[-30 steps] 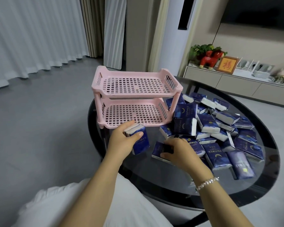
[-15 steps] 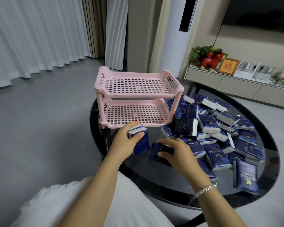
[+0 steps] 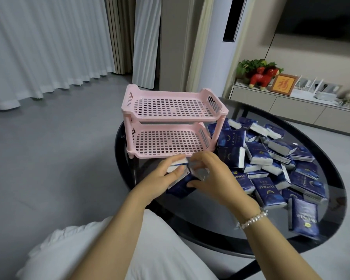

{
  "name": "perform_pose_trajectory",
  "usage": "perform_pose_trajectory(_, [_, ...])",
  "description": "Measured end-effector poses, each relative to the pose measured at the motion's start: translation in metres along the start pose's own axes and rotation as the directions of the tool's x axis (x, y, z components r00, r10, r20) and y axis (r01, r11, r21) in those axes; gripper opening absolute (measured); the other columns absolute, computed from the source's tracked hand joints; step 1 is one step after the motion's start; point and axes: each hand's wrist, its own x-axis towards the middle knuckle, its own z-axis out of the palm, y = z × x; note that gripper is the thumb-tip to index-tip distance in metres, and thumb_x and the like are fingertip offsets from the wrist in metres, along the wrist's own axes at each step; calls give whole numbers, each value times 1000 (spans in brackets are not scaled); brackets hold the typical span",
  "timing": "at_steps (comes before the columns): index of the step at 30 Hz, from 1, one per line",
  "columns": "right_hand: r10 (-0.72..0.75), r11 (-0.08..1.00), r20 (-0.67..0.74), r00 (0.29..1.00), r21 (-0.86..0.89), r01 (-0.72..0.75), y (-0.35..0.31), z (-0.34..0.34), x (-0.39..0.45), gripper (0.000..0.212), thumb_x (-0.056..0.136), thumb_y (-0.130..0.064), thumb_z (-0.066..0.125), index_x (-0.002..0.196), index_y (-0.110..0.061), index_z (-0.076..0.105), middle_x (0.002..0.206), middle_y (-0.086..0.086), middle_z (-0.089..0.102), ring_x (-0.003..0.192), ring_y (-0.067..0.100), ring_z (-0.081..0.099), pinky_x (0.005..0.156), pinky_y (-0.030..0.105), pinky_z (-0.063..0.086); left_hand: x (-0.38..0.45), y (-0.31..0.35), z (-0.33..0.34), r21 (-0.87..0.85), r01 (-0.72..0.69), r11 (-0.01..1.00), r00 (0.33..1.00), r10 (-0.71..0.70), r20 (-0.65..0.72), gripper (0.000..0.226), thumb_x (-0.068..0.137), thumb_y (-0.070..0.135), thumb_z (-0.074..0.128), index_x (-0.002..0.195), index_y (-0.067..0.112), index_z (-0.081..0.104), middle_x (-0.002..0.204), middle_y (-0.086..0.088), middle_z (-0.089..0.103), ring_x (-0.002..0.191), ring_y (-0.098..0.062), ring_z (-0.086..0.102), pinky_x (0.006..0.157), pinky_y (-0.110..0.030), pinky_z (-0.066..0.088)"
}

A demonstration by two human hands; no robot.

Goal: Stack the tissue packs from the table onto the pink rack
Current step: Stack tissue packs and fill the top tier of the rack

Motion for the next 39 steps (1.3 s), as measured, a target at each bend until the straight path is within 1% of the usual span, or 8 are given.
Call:
perform_pose_trajectory(6, [145,916,-70,987,-367,-161,7,13,-9,52,69,-55,72,112,-27,63,99,-9,70,88,14,65,73,29,50,-4,-13,-10,-11,26,1000,997,-25,70,94,85,16,70,146,44,4,131,23,40,123,-1,44,104,-22,36])
perform_pose_trajectory(9, [224,969,18,974,-110,-220,12,19,-12,45,75,-40,74,116,-26,62,98,-7,72,91,8,66,82,27,52,-3,-18,-13,-38,30,999,999,-28,39,88,84,12,70,147,38,14,142,12,42,127,-5,45,109,-32,38])
perform_pose_trajectory(14, [225,966,-54,973,141,-216,16,24,-13,24,75,-21,78,93,-27,63,84,-13,65,76,2,61,69,12,47,-3,-23,-17,11,6,1000,999,-7,33,75,81,20,72,138,47,33,145,15,43,130,-4,45,111,-39,37])
perform_pose_trajectory(20, [110,985,-130,985,144,-91,18,25,-10,42,76,-11,76,115,-19,62,98,-15,57,86,-3,55,80,7,43,-2,-24,-15,202,-1,979,998,13,-57,92,75,25,78,145,46,23,148,20,33,134,-1,33,113,-30,29])
perform_pose_trajectory(28, [197,912,128,972,339,-230,30,16,2,75,74,-13,78,135,-36,41,131,-8,47,103,5,59,88,20,50,-3,-18,-15,263,18,965,999,-8,-41,85,79,18,75,142,47,26,138,24,38,129,0,34,103,-22,30])
perform_pose_trajectory(32, [106,907,318,942,357,-223,25,4,8,70,80,-8,72,119,-52,34,112,-32,47,86,-14,58,73,4,44,-4,-17,-17,279,48,959,999,-50,3,90,84,21,70,146,51,12,152,21,26,141,-4,26,115,-31,27])
perform_pose_trajectory(35, [130,926,290,948,305,-221,23,5,10,64,77,-15,76,110,-54,38,109,-30,50,85,-11,59,70,5,44,-6,-15,-14,395,82,915,996,-85,-10,90,91,26,61,148,45,-6,158,17,11,144,-9,17,117,-31,20])
perform_pose_trajectory(39, [126,947,264,956,254,-196,23,6,9,75,74,-21,78,128,-46,33,111,-23,51,82,-20,55,70,4,43,-10,-13,-9,418,55,907,997,-75,32,86,94,28,55,149,40,-10,158,18,6,144,-7,14,114,-25,16])
